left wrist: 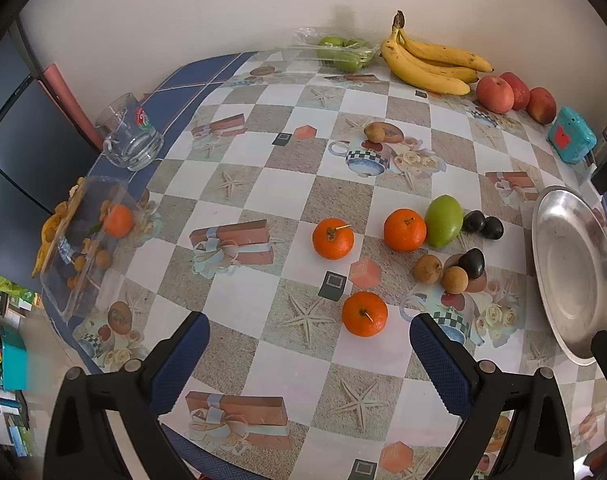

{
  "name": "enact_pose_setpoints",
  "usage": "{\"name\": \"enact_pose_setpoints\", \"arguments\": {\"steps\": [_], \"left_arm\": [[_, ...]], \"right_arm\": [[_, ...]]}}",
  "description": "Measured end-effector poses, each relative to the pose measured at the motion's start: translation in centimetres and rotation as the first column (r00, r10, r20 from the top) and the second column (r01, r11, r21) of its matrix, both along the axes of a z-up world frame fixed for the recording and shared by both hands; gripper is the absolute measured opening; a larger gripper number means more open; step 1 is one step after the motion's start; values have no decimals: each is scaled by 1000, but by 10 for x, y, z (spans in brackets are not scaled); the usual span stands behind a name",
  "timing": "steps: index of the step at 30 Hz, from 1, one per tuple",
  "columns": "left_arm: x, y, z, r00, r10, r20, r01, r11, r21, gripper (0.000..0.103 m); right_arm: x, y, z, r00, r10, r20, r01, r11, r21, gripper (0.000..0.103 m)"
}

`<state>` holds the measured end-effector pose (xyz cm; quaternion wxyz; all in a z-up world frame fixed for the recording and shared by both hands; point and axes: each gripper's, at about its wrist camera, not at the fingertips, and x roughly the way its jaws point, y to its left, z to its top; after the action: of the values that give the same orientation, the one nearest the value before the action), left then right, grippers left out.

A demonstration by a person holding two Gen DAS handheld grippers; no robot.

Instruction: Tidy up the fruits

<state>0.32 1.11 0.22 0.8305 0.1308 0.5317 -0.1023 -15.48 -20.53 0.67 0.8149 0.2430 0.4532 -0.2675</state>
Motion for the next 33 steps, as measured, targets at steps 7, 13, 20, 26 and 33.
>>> {"name": "enact_pose_setpoints", "arguments": {"steps": [7, 13, 20, 26, 33], "left_arm": [[0, 2, 0, 1000, 2, 1, -2, 1000, -4, 102], [0, 3, 0, 1000, 1, 2, -1, 1000, -4, 102], [0, 3, 0, 1000, 1, 3, -1, 1000, -5, 102], [0, 3, -1, 1000, 0, 1, 0, 1000, -6, 102], [0, 3, -1, 1000, 2, 1, -2, 1000, -7, 102]], "right_arm": [[0, 0, 0, 1000, -1, 1, 1, 1000, -1, 103], [0, 0, 0, 1000, 0, 1, 0, 1000, -1, 103], [0, 0, 0, 1000, -1, 1, 1, 1000, -2, 103], [0, 1, -1, 1000, -1, 1, 1, 1000, -1, 103], [1, 1, -1, 1000, 1, 2, -1, 1000, -2, 103]]}}
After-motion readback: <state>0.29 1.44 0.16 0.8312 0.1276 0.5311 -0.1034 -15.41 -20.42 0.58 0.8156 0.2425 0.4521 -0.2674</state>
